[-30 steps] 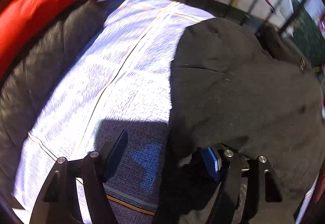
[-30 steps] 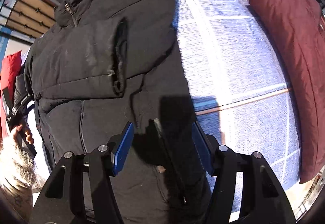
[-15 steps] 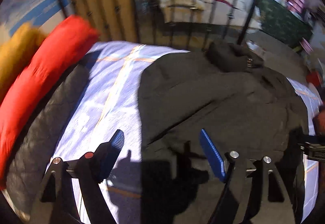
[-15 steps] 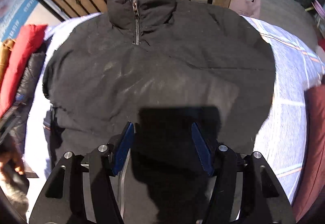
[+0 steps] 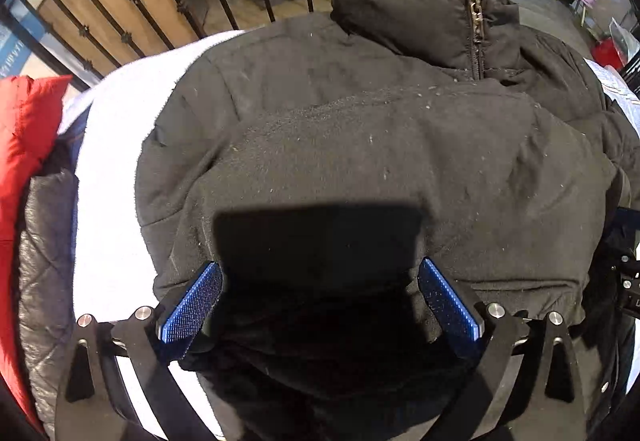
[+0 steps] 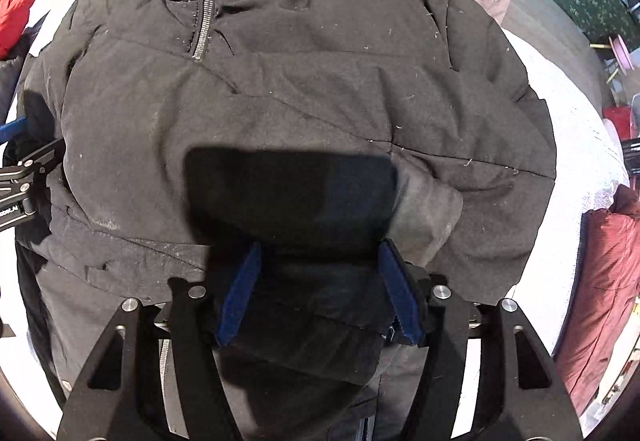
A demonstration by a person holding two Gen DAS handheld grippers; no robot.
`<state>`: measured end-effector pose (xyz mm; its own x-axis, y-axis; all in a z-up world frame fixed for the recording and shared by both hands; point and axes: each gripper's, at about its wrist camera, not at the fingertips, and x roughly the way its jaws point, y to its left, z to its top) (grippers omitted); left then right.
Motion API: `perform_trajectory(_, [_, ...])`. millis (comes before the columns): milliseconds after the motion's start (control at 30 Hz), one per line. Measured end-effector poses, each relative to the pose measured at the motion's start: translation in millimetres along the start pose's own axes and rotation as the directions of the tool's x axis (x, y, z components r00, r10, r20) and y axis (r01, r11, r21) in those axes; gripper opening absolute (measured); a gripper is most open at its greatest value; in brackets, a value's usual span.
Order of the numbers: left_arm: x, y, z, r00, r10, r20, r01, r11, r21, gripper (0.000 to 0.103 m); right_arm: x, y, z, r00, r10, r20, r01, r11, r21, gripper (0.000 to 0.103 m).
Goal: Fold large clothes
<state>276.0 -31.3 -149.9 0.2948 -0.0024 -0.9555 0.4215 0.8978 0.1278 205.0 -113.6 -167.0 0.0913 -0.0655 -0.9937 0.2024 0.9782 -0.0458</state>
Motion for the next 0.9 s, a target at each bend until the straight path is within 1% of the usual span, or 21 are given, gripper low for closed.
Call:
perform_trajectory(100, [-17.3,-1.5,-9.4,0.999,0.022,0.040,-0.021,1.000,-0.015,0.096,-6.1,-1.1,-7.4,1.000,0.005,0.018,-0.005,1.000,0.007,0.063])
perform_trajectory(167, [-31.5,-1.4,-19.3,0.997,0.010,0.074,-0.008,1.000,-0.025,0.096,-17.3,-5.0,-12.5,0.999,0.023,0.035,-0.025,0.999,0.046,0.064])
perform_trajectory(200, [-38.7,-1.2,-25.5,0.996,0.009,0.089,-0.006,1.000,-0.028,0.096,-24.2,-7.0,-16.1,0.998,0.037,0.052,-0.040,0.997,0.065,0.067])
perform_trajectory(267, [-49.2,-2.5,-38.1,0.994,0.007,0.108,-0.004,1.000,-0.026,0.096,-37.6,-8.3,-27.4,0.995,0.048,0.086,-0.055,0.995,0.078,0.069])
perform_trajectory(333, [-57.5,-6.5,-50.4,0.993,-0.001,0.116,0.002,1.000,-0.012,0.096,-46.8,-14.8,-42.0,0.994,0.043,0.104,-0.052,0.996,0.078,0.069])
perform_trajectory(433, [-68.2,-15.1,-64.5,0.994,0.008,0.109,-0.009,1.000,0.010,0.096,-48.1,-26.5,-61.1,0.995,0.045,0.092,-0.053,0.995,0.089,0.069])
perform_trajectory(533, [-82.5,-18.0,-80.9,0.994,0.006,0.107,-0.009,1.000,0.030,0.096,-48.7,-51.3,-89.6,0.995,0.059,0.077,-0.070,0.986,0.149,0.069])
perform_trajectory(633, [-92.2,-22.9,-94.4,0.995,0.008,0.097,-0.012,0.999,0.046,0.096,-47.5,-76.8,-105.6,0.995,0.084,0.060,-0.094,0.977,0.191,0.069])
perform_trajectory(767, [-100.8,-24.7,-121.7,0.997,-0.003,0.079,-0.001,0.999,0.054,0.096,-43.1,-104.9,-146.1,0.989,0.148,0.026,-0.149,0.957,0.247,0.069])
perform_trajectory(900, [-100.4,-21.8,-155.0,1.000,-0.004,0.026,0.003,0.999,0.045,0.096,-34.4,-122.6,-185.9,0.979,0.202,-0.011,-0.191,0.941,0.279,0.069])
